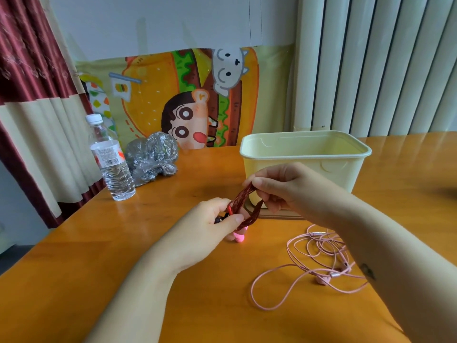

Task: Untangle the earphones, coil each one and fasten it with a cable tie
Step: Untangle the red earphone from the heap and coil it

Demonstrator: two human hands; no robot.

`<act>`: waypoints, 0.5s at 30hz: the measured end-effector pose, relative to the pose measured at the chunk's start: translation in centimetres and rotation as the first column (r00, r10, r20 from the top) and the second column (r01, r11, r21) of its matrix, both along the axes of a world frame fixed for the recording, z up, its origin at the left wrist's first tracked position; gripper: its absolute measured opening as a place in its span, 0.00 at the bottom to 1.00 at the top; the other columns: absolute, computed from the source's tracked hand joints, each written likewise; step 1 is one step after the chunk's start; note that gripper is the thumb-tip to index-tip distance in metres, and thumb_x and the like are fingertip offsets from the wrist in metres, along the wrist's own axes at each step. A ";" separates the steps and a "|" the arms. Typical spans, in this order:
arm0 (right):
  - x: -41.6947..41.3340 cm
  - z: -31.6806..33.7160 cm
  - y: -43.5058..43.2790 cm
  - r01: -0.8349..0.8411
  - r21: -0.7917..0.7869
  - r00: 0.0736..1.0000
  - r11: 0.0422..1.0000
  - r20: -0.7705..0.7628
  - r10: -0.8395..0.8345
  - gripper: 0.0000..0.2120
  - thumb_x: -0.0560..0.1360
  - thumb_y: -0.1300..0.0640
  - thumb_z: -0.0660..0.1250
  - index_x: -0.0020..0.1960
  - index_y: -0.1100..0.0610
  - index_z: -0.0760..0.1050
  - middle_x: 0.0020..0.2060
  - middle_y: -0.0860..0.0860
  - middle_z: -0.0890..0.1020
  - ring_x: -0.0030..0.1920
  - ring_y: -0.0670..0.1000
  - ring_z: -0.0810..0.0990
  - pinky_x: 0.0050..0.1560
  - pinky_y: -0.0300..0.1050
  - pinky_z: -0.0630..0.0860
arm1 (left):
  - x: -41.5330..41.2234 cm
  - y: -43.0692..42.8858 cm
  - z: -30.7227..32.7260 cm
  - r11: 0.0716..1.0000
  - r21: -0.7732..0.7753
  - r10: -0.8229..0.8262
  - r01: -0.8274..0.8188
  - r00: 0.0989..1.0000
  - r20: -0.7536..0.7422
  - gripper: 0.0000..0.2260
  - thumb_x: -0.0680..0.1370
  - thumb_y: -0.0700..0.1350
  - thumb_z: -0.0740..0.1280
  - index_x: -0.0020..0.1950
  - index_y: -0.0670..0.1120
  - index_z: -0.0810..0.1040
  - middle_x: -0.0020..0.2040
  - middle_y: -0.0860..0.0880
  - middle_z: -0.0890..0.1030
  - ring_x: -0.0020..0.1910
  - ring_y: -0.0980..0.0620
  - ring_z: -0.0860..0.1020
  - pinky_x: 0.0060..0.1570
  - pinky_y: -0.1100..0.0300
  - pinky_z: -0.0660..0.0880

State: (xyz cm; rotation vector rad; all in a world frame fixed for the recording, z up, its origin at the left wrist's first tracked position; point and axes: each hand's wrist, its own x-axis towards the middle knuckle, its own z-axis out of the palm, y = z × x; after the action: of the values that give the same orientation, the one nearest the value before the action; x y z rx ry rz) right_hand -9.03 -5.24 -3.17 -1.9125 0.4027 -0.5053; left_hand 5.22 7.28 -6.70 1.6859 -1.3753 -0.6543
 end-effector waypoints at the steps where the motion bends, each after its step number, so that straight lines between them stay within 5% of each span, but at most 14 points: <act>1: -0.1 0.2 0.0 0.000 -0.049 1.000 0.999 -0.008 0.000 0.09 0.78 0.58 0.62 0.48 0.57 0.81 0.29 0.49 0.74 0.30 0.48 0.72 0.35 0.39 0.72 | 0.2 0.1 0.1 1.000 0.005 -0.013 0.013 0.999 -0.037 0.06 0.79 0.44 0.64 0.52 0.48 0.80 0.48 0.49 0.84 0.46 0.54 0.83 0.52 0.59 0.78; 10: -1.0 1.7 1.3 -0.187 -0.350 0.973 0.918 -0.197 0.123 0.08 0.78 0.59 0.63 0.49 0.56 0.82 0.30 0.45 0.78 0.29 0.45 0.76 0.35 0.36 0.74 | 1.0 0.6 0.1 0.937 -0.029 -0.338 0.349 0.879 -0.336 0.21 0.73 0.49 0.66 0.65 0.43 0.75 0.63 0.44 0.79 0.65 0.47 0.75 0.67 0.50 0.68; 15: -0.7 1.6 1.9 -0.243 -0.385 0.960 0.891 -0.228 0.163 0.09 0.78 0.60 0.63 0.49 0.56 0.82 0.28 0.47 0.79 0.30 0.47 0.78 0.35 0.36 0.75 | -0.4 0.1 -0.4 0.936 -0.035 -0.335 0.349 0.860 -0.386 0.23 0.70 0.62 0.70 0.55 0.47 0.79 0.52 0.49 0.83 0.60 0.46 0.78 0.59 0.56 0.75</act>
State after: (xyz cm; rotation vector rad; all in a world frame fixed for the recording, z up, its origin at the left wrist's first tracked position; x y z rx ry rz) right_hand -9.69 -3.31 -1.54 -2.3924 0.2215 -0.2798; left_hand 4.84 7.33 -7.10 1.2525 -1.3838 -1.1565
